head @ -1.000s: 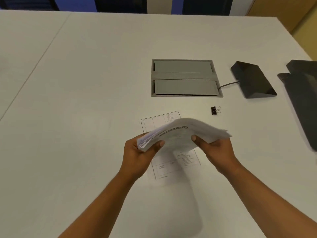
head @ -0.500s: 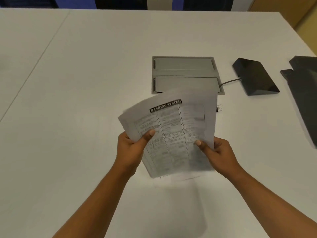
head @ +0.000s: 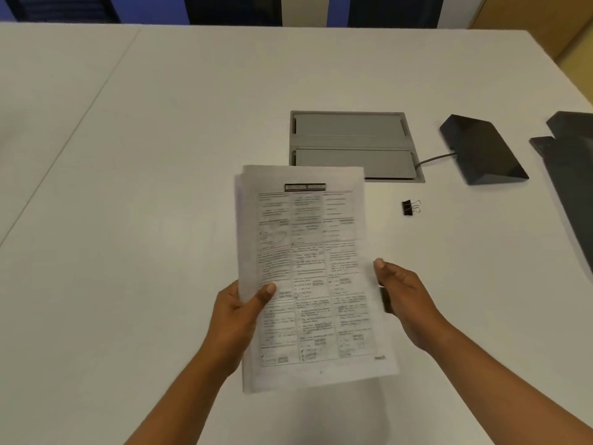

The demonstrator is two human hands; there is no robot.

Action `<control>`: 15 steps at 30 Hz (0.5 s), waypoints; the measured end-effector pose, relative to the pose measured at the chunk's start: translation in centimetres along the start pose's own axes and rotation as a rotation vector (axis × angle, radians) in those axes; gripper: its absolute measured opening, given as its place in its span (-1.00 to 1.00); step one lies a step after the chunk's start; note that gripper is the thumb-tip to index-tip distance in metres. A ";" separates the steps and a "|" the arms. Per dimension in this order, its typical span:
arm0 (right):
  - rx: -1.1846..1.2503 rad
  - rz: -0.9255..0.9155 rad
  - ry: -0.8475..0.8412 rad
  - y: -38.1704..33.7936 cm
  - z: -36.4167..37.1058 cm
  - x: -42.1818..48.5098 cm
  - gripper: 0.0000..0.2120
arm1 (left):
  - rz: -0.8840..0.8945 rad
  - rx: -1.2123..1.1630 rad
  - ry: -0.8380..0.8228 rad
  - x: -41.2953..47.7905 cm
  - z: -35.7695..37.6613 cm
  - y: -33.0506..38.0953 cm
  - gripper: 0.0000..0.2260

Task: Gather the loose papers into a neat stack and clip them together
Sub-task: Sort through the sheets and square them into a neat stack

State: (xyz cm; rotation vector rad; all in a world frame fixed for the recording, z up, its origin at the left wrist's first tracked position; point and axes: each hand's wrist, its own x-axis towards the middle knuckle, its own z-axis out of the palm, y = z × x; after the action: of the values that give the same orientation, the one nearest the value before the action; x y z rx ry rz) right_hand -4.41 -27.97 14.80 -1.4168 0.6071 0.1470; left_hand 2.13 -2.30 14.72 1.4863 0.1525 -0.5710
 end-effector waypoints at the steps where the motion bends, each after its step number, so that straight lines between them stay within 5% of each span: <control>1: -0.021 0.030 0.072 0.7 -0.3 0.6 -0.65 | -0.003 -0.010 0.019 -0.2 -0.9 -0.2 -0.79; 4: -0.454 0.063 0.349 4.1 -1.7 2.8 -0.79 | 0.005 -0.043 0.091 -1.0 -3.7 -0.9 -0.77; 6: -0.809 0.112 0.412 6.2 -2.2 3.7 -0.69 | 0.014 -0.080 0.125 -1.4 -5.4 -1.4 -0.65; 8: -0.939 0.182 0.410 7.5 -1.9 4.3 -0.51 | 0.005 -0.114 0.148 -1.8 -6.7 -1.7 -0.54; 11: -1.058 0.298 0.391 8.6 -0.8 4.6 -0.27 | 0.004 -0.141 0.172 -2.2 -7.9 -1.9 -0.69; 15: -1.173 0.361 0.404 9.4 0.6 4.4 -0.18 | -0.005 -0.126 0.202 -2.8 -8.5 -2.6 -0.72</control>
State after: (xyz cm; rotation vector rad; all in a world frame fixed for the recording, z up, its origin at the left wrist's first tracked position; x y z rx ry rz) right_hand -4.73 -26.87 4.46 -2.4818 1.2146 0.5792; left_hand 0.66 6.73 12.78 1.4195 0.3437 -0.4062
